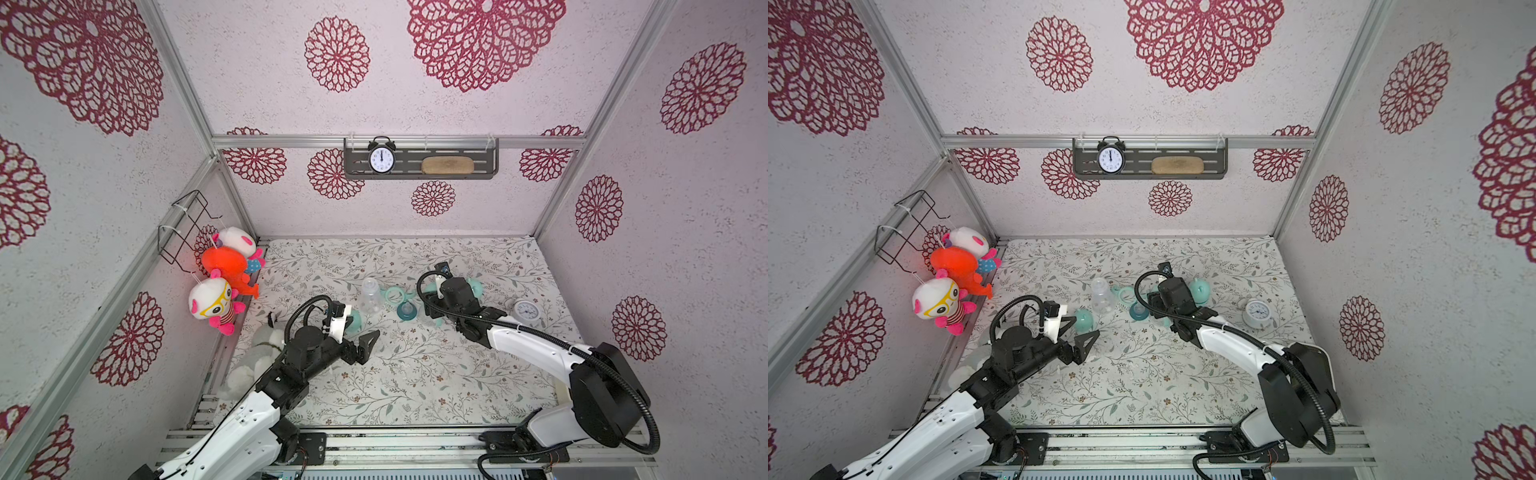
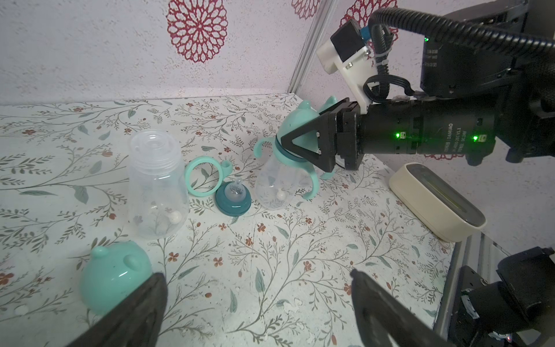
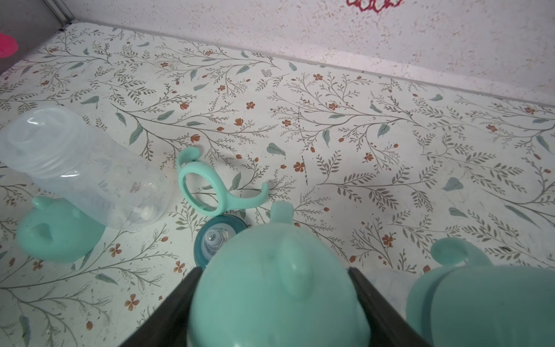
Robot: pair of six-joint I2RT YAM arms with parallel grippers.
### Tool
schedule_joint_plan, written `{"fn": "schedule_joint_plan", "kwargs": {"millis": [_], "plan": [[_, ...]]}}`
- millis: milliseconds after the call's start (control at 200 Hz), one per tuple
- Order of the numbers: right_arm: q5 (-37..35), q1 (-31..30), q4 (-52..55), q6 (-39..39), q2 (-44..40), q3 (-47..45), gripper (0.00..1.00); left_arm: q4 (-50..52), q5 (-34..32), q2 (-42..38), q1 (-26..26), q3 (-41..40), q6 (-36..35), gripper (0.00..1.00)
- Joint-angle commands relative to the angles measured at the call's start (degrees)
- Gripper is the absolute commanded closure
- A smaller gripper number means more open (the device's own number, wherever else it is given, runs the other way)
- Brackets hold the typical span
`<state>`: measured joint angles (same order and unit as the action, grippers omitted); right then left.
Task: Assemble the baby bottles
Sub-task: Close the lid on the baby bottle.
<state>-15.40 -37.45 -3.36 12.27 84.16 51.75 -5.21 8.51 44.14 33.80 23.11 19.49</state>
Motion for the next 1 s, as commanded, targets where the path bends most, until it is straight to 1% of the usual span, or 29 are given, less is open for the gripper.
{"fn": "schedule_joint_plan", "kwargs": {"millis": [0,425,731,996], "plan": [[0.10,-0.38,10.07,1.26,3.46,-2.87,0.28,-0.51,0.28,-0.80,-0.56,0.61,-0.94,0.02],[-0.20,-0.43,16.28,1.03,3.60,0.05,0.28,-0.76,0.54,-0.37,-0.50,0.70,-1.01,0.02],[-1.21,0.36,19.44,0.04,5.67,7.02,0.27,-0.03,0.21,-1.50,-0.55,0.35,-0.76,0.02],[-1.31,0.54,19.07,-0.05,4.67,6.67,0.27,0.38,-0.43,-2.80,-0.56,-0.42,-0.94,0.02]]}}
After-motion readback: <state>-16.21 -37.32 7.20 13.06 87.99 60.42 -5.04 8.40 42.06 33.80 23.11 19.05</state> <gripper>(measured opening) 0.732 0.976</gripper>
